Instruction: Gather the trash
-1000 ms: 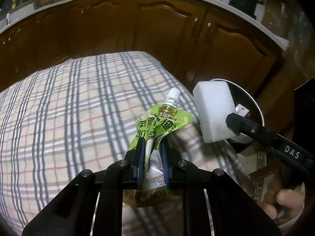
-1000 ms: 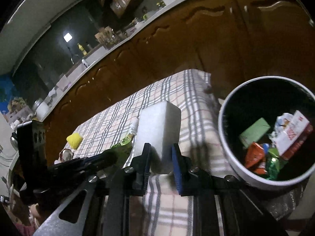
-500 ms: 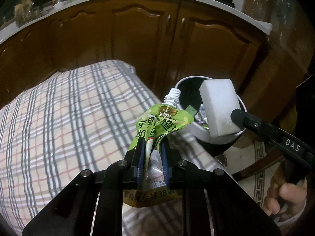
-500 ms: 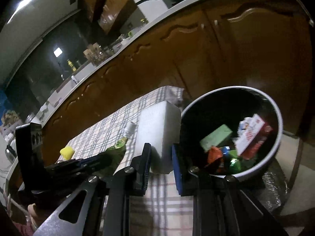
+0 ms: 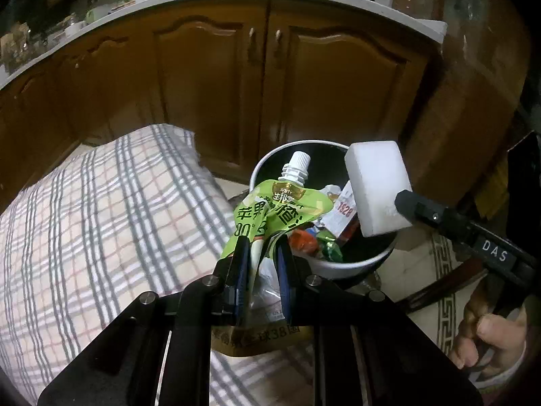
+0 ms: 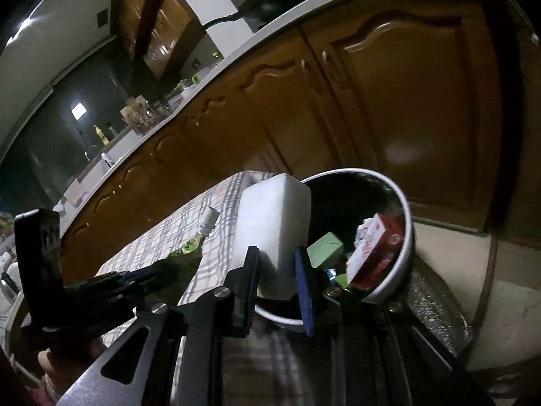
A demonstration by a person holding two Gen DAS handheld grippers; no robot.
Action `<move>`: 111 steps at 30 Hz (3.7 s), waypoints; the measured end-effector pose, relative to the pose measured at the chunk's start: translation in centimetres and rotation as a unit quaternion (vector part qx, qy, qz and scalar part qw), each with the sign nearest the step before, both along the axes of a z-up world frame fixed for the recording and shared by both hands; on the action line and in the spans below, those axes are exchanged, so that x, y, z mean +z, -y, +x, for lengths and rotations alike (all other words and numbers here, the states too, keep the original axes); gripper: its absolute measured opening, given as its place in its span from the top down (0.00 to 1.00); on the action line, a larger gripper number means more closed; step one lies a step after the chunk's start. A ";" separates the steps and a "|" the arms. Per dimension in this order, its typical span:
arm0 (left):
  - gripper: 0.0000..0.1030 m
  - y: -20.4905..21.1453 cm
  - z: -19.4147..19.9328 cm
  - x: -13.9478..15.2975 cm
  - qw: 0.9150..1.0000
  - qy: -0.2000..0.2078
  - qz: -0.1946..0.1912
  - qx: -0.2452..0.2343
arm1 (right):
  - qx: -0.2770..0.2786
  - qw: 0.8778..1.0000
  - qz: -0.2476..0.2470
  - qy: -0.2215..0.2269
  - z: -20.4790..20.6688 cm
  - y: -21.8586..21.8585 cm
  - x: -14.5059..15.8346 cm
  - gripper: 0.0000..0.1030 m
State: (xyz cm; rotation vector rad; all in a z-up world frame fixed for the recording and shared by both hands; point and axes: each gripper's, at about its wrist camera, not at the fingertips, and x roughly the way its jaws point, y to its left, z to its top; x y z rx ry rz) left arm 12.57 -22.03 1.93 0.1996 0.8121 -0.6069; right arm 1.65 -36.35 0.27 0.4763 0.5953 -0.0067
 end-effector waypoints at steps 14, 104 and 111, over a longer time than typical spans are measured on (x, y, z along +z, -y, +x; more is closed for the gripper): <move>0.86 4.4 1.3 0.0 0.999 0.004 0.021 -0.027 | -0.028 0.999 -0.028 -0.020 0.7 2.1 -0.4 0.79; 0.30 -1.1 -0.2 -1.4 0.999 -0.035 -0.015 0.028 | -0.034 0.999 -0.025 -0.019 -0.5 -1.4 0.6 0.11; 0.26 -5.1 -2.9 -1.3 0.997 -0.010 -0.047 0.068 | -0.055 0.998 -0.029 0.026 -3.0 -3.6 0.8 0.07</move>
